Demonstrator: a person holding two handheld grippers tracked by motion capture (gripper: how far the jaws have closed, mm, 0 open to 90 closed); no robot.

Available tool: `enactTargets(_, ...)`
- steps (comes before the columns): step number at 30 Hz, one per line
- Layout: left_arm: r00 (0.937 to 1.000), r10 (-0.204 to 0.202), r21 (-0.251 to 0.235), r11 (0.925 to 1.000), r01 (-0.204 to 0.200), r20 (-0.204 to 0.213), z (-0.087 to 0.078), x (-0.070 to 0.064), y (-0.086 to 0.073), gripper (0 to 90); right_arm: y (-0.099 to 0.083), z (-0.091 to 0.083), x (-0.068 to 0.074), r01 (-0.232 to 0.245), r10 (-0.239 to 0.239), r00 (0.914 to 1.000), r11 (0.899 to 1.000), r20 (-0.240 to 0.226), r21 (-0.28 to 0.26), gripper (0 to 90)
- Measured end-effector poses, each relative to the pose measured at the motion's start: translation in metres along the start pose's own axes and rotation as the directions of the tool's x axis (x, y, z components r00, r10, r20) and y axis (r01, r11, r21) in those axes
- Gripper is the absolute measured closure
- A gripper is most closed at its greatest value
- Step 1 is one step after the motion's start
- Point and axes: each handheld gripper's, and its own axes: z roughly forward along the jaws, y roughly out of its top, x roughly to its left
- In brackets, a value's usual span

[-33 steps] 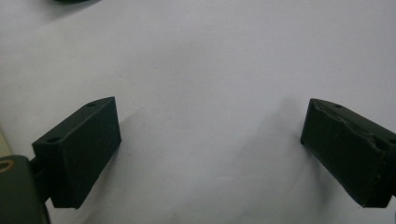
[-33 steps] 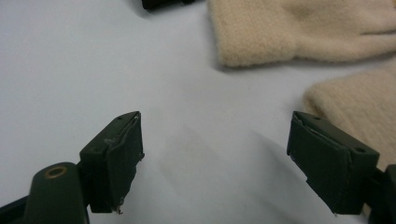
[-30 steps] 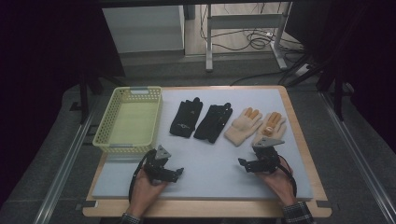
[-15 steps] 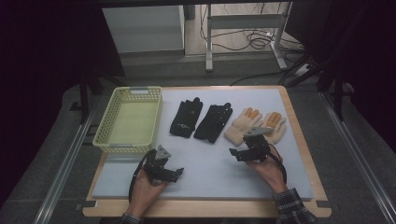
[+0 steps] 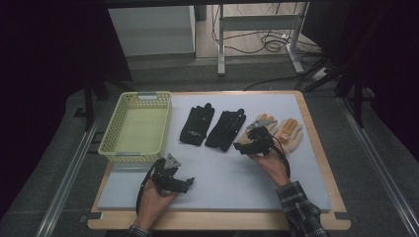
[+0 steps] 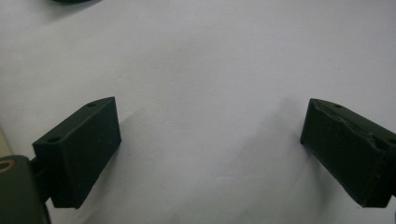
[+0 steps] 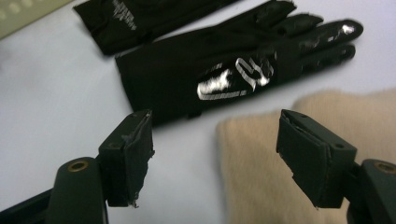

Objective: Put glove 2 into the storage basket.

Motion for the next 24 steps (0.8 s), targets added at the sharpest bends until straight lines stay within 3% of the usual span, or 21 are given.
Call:
enactTargets(8,1.0,0.0,0.0,1.0,0.0,0.0,0.0,0.0,0.0,5.1,0.022,0.024,-0.006,0.025,-0.025,0.9991,1.0,0.033,0.013,38.9)
enactTargets(11,1.0,-0.001,-0.002,1.0,0.001,0.0,0.0,0.0,0.0,5.1,0.029,0.036,-0.008,0.004,-0.004,0.9996,1.0,0.027,0.012,40.2)
enactTargets(19,1.0,0.002,0.001,1.0,-0.002,0.001,0.0,0.0,0.0,5.1,0.044,0.069,-0.01,-0.01,0.008,0.9977,0.999,0.067,0.039,26.6)
enactTargets(24,1.0,0.0,-0.001,1.0,0.0,0.001,0.0,0.0,0.0,5.1,0.043,0.087,-0.013,0.003,-0.012,0.994,0.996,0.109,0.087,25.8)
